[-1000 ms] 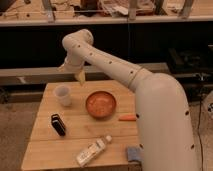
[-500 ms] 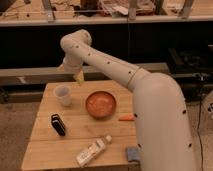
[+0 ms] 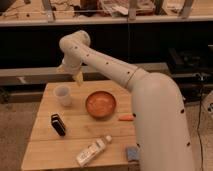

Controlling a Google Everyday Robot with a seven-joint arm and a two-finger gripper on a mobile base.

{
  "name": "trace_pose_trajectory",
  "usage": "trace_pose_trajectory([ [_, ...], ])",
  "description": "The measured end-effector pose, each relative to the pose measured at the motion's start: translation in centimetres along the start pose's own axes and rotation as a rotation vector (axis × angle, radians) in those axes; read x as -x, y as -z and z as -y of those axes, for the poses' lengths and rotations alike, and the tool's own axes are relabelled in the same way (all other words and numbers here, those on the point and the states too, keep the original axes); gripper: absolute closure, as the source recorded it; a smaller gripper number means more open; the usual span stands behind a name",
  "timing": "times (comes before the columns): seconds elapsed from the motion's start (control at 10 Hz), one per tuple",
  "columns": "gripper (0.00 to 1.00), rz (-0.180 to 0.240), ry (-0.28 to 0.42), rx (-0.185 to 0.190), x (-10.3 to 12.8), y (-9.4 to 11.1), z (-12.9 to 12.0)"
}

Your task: Knock the eraser over

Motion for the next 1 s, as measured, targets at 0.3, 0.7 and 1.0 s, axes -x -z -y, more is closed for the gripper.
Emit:
trace_pose_trajectory([
  [0.3,0.2,-0.001,0.003,0.002,0.2,-0.4,0.1],
  [0.7,0.2,0.001,0.013,-0.001,1.0,-1.2,0.7],
  [1.0,0.2,0.002,0.021,-0.003,1.5,-1.6,1.1],
])
